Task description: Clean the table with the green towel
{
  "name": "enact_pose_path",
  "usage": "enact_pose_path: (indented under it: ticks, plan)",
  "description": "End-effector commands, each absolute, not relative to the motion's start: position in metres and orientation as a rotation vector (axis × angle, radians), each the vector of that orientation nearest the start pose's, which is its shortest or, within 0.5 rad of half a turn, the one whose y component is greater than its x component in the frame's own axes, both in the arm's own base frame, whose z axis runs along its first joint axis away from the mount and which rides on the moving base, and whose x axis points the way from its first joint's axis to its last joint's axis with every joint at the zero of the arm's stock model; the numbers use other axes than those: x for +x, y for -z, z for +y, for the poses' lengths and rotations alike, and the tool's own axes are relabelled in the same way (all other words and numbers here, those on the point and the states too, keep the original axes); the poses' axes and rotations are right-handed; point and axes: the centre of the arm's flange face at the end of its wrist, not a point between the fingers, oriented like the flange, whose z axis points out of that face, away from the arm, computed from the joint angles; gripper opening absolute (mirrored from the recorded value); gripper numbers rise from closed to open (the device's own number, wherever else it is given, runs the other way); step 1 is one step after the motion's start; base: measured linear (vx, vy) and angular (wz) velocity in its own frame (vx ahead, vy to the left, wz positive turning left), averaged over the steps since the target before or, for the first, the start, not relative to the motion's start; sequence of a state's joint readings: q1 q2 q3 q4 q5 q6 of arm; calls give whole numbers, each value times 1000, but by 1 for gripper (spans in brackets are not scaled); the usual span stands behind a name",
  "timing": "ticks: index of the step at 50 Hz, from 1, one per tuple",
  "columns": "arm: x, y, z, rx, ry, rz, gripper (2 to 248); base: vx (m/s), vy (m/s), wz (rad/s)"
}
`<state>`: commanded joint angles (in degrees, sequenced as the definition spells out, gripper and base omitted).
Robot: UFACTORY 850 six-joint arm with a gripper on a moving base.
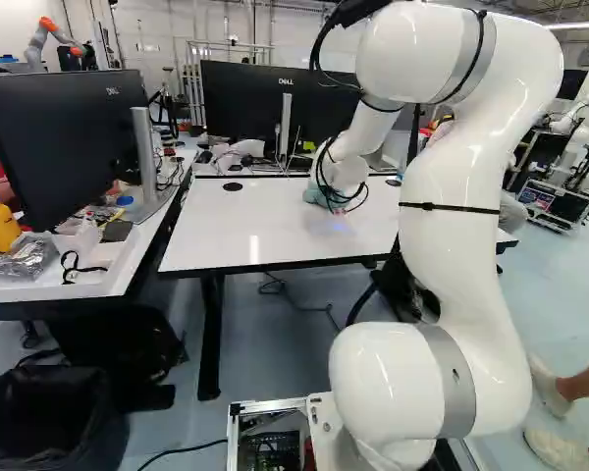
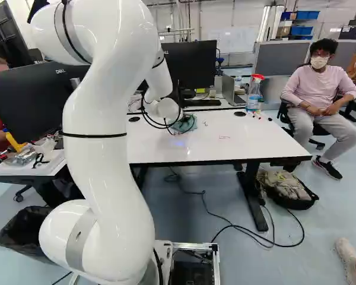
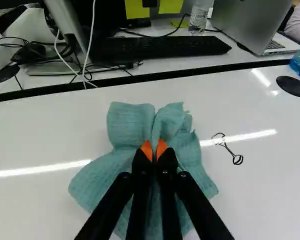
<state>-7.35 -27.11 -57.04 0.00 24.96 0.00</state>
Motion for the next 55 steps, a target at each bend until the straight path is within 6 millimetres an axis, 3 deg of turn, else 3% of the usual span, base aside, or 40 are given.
enact_pose_path:
  ticks: [13,32,55]
  plan:
    - [589,-374,-76,-2826,1494,181,29,0,0,0]
    - [604,-392,-75,-2815,1512,175,29,0,0,0]
    - [593,-411,-74,-2867,1402,178,29,0,0,0]
